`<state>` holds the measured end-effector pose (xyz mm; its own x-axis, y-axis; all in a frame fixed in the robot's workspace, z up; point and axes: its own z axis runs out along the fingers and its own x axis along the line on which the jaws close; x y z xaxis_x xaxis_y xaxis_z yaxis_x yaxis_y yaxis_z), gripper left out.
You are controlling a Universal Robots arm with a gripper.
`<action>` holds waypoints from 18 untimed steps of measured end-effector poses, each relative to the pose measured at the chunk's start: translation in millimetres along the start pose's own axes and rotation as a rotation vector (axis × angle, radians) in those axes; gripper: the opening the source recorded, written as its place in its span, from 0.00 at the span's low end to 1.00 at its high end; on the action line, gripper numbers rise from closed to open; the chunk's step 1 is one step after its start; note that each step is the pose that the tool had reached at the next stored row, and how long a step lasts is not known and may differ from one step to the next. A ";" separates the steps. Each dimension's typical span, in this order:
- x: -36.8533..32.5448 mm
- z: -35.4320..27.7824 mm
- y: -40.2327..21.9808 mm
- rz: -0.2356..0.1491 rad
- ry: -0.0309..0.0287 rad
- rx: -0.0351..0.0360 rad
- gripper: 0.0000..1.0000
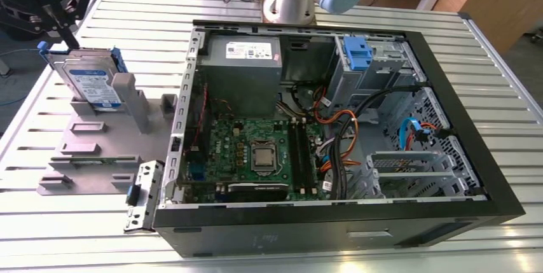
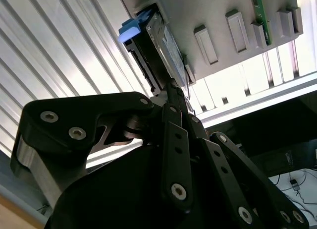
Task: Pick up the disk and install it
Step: 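Pick up the disk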
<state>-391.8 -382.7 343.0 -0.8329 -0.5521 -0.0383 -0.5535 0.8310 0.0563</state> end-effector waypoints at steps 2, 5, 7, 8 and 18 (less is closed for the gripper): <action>0.0 0.0 0.0 -0.007 0.0004 -0.0003 0.11; 0.0 0.0 0.0 -0.018 0.0010 -0.0007 0.11; 0.0 0.0 0.0 -0.024 0.0014 -0.0009 0.11; 0.0 0.0 0.0 -0.028 0.0016 -0.0010 0.11; 0.0 0.0 0.0 -0.071 0.0040 -0.0027 0.11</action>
<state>-391.8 -382.7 343.0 -0.7916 -0.6098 -0.0383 -0.6110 0.7896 0.0563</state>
